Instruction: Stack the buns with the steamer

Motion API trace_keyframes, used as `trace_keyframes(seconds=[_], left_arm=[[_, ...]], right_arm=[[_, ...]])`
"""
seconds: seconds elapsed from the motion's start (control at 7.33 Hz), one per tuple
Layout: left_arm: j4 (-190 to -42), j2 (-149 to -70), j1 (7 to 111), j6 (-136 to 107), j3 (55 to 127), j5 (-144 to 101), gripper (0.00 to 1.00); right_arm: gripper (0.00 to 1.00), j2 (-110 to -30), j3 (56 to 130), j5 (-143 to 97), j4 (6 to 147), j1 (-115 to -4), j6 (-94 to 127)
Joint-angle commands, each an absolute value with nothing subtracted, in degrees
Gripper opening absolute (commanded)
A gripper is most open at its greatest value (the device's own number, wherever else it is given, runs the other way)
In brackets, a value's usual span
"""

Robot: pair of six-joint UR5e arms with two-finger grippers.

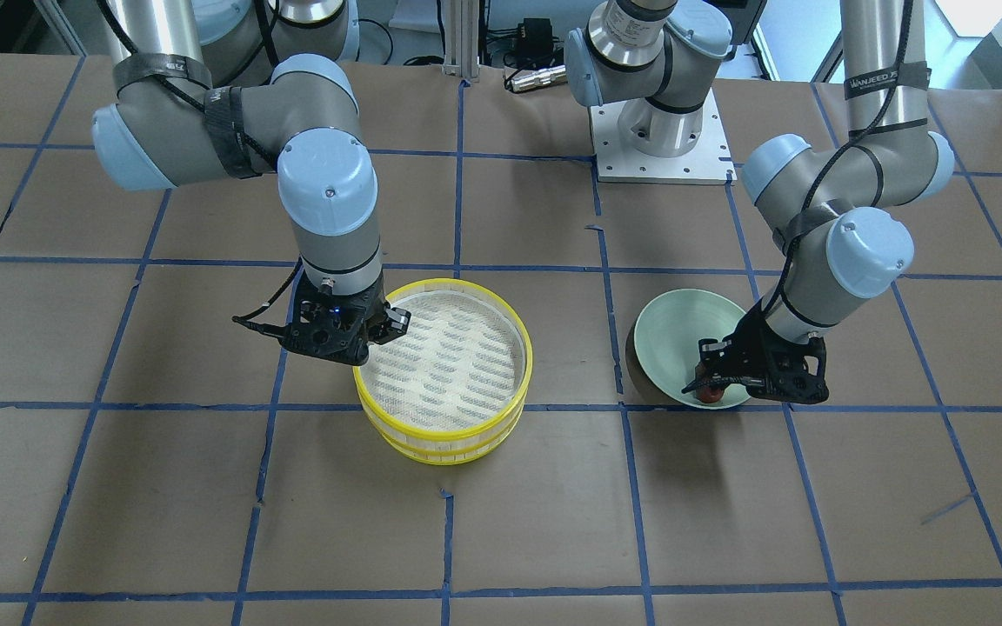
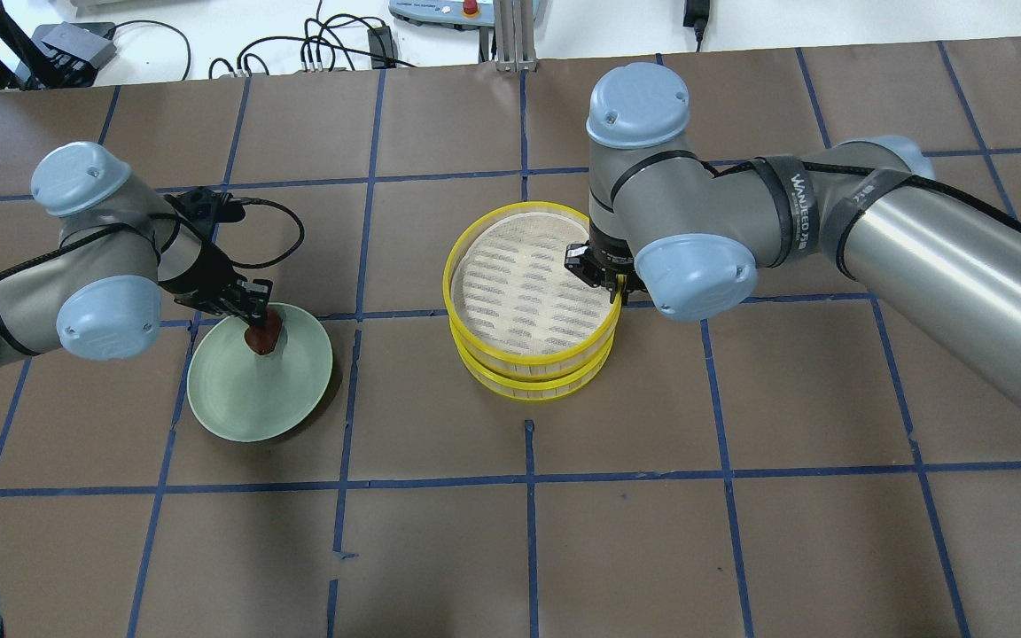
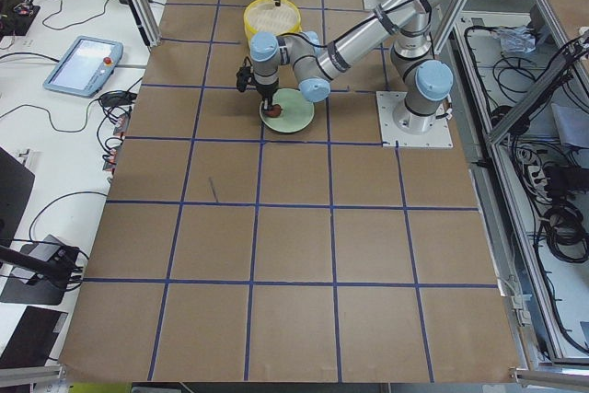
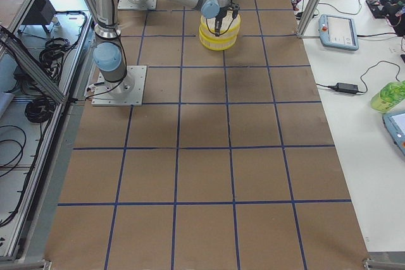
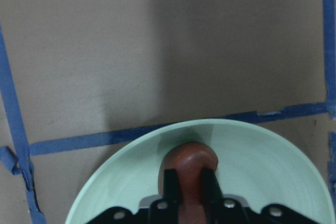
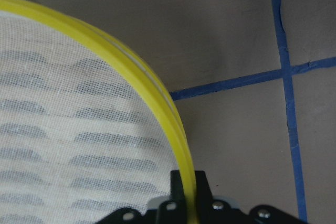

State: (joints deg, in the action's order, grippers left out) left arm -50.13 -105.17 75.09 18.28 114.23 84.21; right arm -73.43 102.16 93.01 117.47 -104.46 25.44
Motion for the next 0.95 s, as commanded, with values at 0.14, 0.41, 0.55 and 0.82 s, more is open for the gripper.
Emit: trace_keyframes(seconds=[0.14,0.41,0.55,0.82], left_arm=[[-55.1,-99.1,92.1,-6.8,106.0,82.2,0.01],[-55.0,-99.3,100.1,-21.1,99.5,76.4,0.02],[-54.4,-99.5,101.5,-24.2,99.4,75.4,0.02],[-54.6,-99.8,101.5,-22.9,100.3,75.4,0.02]], right_arm=[[0.07,-73.4,103.2,93.0,118.2,-104.5,25.6],[0.08,-73.4,103.5,93.0,118.2,-104.6,25.6],[0.09,-73.3,103.6,93.0,118.6,-104.6,25.6],[0.74,-73.1,103.5,93.0,118.1,-104.6,26.1]])
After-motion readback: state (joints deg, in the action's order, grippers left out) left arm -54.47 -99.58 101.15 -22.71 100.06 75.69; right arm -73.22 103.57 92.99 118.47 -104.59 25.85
